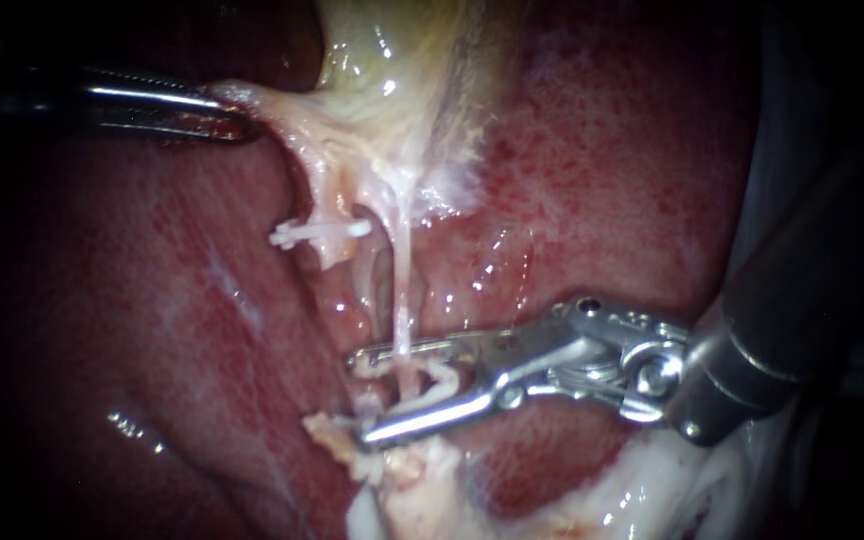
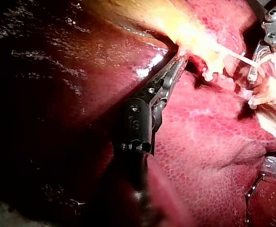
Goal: Clipping first clip right tube
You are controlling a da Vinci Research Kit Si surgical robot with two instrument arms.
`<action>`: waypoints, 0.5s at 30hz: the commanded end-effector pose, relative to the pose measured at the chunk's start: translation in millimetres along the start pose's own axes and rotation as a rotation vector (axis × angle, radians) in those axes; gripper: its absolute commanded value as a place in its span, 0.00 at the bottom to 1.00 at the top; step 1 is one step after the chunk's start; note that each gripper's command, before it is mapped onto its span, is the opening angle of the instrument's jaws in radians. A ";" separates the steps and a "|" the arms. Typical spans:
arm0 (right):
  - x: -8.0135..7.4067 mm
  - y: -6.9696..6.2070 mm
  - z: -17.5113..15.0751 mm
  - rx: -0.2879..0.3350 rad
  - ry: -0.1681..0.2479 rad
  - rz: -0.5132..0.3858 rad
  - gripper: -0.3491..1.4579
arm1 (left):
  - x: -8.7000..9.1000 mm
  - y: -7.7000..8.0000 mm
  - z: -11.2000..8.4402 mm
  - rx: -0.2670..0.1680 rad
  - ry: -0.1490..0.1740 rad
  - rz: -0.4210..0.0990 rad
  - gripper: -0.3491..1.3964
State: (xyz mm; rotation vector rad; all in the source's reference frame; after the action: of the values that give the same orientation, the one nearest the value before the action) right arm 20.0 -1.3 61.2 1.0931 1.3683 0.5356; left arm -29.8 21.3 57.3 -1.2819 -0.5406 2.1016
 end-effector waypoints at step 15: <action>-0.6 0.5 -1.1 0.022 0.003 0.089 0.26 | 0.0 0.0 0.1 0.000 0.000 0.000 0.00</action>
State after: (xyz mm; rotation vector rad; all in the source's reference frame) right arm 19.0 -1.2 62.2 1.1769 1.3354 0.5888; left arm -29.8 21.4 57.3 -1.2820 -0.5408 2.1016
